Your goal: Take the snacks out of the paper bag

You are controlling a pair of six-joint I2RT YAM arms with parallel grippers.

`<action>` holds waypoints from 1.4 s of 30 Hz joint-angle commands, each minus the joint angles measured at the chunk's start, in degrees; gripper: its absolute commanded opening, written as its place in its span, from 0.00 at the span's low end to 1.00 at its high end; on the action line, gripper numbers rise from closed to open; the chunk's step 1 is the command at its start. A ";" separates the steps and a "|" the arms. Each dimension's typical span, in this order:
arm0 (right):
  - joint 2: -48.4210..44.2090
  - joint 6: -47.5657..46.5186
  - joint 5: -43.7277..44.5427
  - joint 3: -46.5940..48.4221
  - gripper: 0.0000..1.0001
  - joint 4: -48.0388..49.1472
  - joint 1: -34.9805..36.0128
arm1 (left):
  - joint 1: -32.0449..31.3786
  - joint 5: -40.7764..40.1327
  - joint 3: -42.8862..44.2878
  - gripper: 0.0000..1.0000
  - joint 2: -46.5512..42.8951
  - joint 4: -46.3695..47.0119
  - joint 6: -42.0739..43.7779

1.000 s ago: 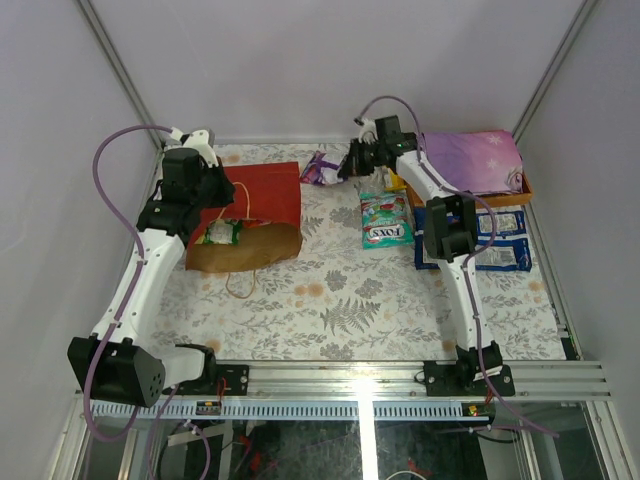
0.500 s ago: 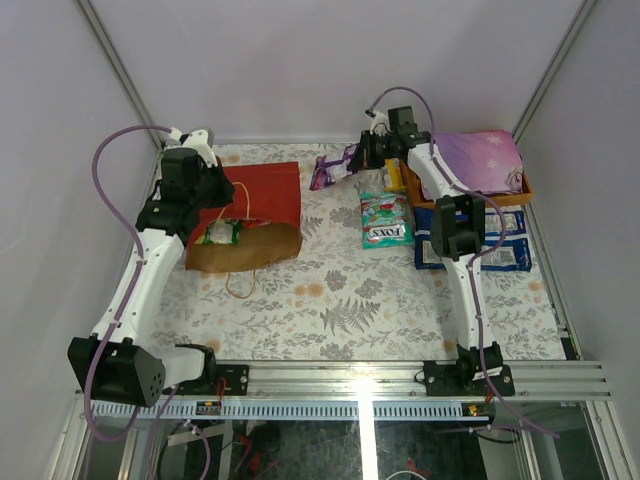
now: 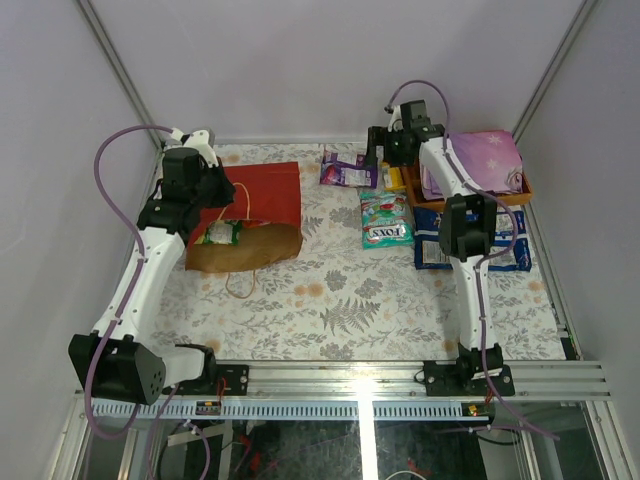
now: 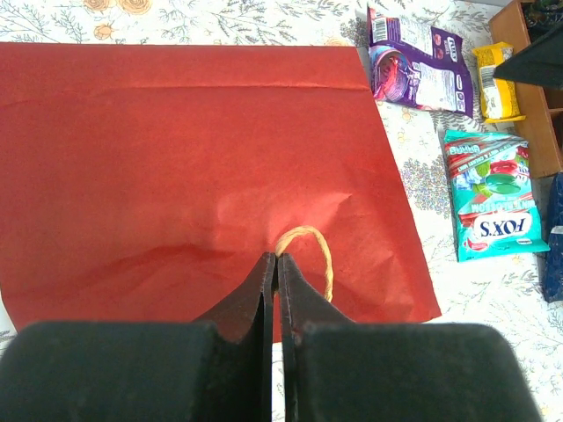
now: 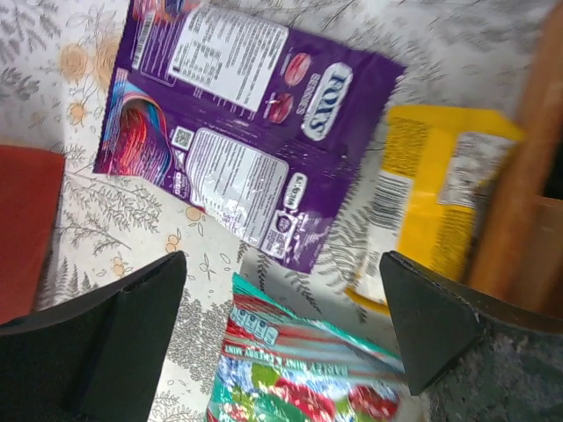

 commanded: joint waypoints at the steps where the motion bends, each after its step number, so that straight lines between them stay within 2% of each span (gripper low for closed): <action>1: -13.33 -5.94 17.29 -1.74 0.95 1.81 5.19 | 0.42 0.94 0.91 0.00 0.20 1.29 0.79; 4: -14.74 -7.56 25.21 -6.59 0.73 8.33 10.18 | 0.40 0.41 0.95 0.00 -0.08 1.12 0.81; 8: -12.41 -7.53 28.99 -9.62 0.57 16.05 14.60 | 0.39 0.35 0.78 0.00 -0.05 1.12 0.87; 13: -4.39 -6.93 28.21 -3.23 0.49 19.59 16.50 | 0.42 1.04 0.79 0.00 0.34 1.12 0.87; 16: 1.16 -6.36 27.64 1.67 0.43 17.91 16.53 | 0.42 1.17 0.77 0.00 0.33 1.18 0.92; 19: 4.32 -6.23 27.08 2.46 0.37 15.95 16.45 | 0.42 1.19 0.84 0.00 0.25 1.12 0.96; 25: 4.65 -6.52 27.68 -1.30 0.31 15.20 16.15 | 0.41 1.77 1.15 0.00 0.48 0.94 1.04; 32: 1.10 -4.19 25.75 -5.69 0.29 17.65 14.81 | 0.42 1.66 1.08 0.00 0.54 0.83 1.05; 36: -0.80 -4.19 24.66 -4.88 0.29 16.69 14.55 | 0.42 1.55 1.02 0.00 0.62 0.74 1.05; 39: -4.06 -4.32 23.18 -6.23 0.31 16.89 14.45 | 0.42 1.68 1.12 0.00 0.82 0.80 0.93; 42: -9.54 -4.77 18.92 -9.56 0.39 18.90 14.20 | 0.42 2.06 1.18 0.00 1.03 0.77 0.49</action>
